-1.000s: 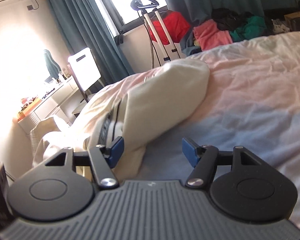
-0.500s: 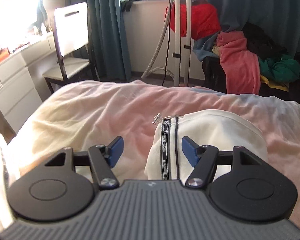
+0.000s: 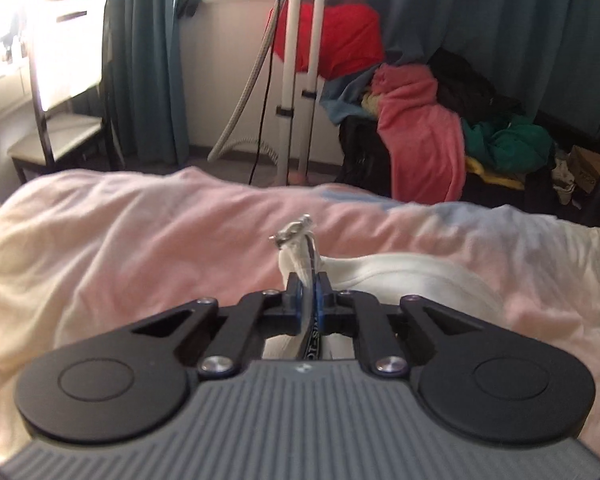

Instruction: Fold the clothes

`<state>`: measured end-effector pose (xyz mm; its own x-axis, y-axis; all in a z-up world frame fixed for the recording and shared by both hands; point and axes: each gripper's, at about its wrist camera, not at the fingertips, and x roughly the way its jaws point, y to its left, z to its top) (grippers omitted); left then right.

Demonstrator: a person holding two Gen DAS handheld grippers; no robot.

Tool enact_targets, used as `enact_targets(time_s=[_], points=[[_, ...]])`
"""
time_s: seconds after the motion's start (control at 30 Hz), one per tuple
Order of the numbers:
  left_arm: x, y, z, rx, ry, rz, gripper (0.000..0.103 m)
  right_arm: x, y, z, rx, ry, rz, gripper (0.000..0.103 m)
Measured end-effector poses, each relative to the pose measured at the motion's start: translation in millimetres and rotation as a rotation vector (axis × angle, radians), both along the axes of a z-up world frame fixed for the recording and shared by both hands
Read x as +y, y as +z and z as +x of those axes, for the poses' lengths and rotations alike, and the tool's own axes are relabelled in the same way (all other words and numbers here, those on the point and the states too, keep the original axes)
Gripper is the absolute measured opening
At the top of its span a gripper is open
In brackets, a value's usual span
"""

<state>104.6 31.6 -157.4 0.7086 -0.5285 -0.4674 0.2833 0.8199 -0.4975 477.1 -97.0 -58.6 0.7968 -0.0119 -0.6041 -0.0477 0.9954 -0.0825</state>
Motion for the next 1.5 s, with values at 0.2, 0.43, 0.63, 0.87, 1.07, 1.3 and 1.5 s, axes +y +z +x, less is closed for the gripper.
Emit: enact_targets(time_s=[0.2,0.43,0.63,0.87,1.07,1.3,1.5], points=[[-12.0,12.8,-14.1,-0.067,-0.012,0.146,0.016,-87.1,79.4,-67.8,-0.174,-0.122,0.108,0.009],[-27.6,23.9,-26.8,-0.098,-0.031,0.247,0.019,-243.5,91.0,-184.0,-0.229,-0.401,0.384,0.009],[-53.2,20.1,-37.3,-0.112,-0.042,0.375,0.02,-340.7,1.9,-276.5,-0.12,-0.641,0.634,0.009],[-72.9,20.8,-46.8,-0.101,-0.026,0.473,0.021,-371.1,-79.6,-331.3,-0.007,-0.764,1.011,0.011],[-81.7,24.4,-48.8,-0.123,-0.018,0.539,0.022,-374.8,-90.9,-331.8,-0.001,-0.675,1.173,0.056],[-81.4,24.1,-51.9,-0.136,0.004,0.528,0.023,-369.7,-111.2,-308.6,0.113,-0.638,1.203,0.055],[-79.1,28.1,-56.3,-0.198,0.023,0.513,0.007,-365.6,-107.2,-282.4,0.104,-0.619,1.007,0.019]])
